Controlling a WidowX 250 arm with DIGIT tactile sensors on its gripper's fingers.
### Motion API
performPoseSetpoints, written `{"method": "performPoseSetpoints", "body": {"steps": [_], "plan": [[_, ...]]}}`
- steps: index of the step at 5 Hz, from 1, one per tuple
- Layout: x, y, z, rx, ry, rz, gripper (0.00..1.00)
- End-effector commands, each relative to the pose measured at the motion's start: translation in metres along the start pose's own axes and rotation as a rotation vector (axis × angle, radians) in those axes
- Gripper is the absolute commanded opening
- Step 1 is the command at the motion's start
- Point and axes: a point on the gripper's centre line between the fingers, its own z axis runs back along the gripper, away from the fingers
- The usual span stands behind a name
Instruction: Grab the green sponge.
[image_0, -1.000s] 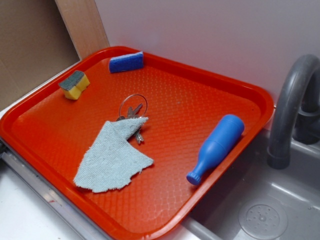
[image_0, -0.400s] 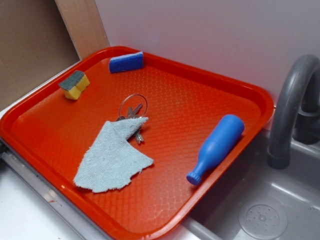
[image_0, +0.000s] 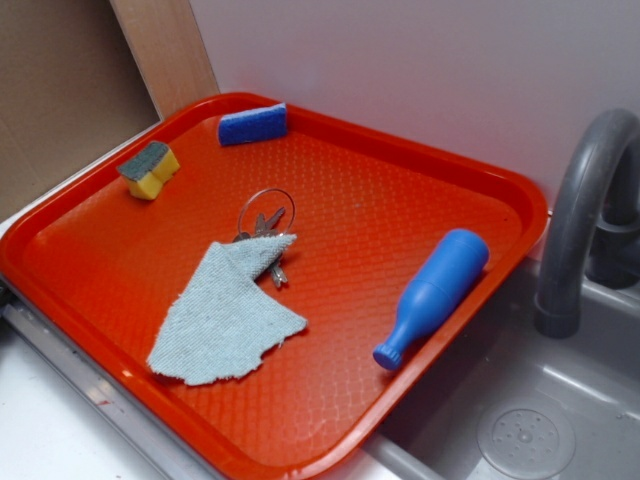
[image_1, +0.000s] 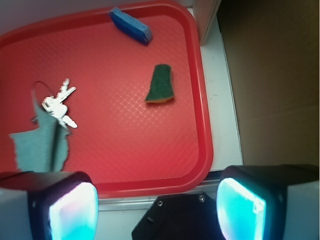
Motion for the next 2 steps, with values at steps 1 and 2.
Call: {"method": "performPoseSetpoints", "body": {"steps": [1, 2], "plan": [[0.040, -0.012, -0.042, 0.028, -0.030, 0.067, 1.00], [0.061, -0.023, -0.074, 0.060, -0.018, 0.060, 1.00]]}}
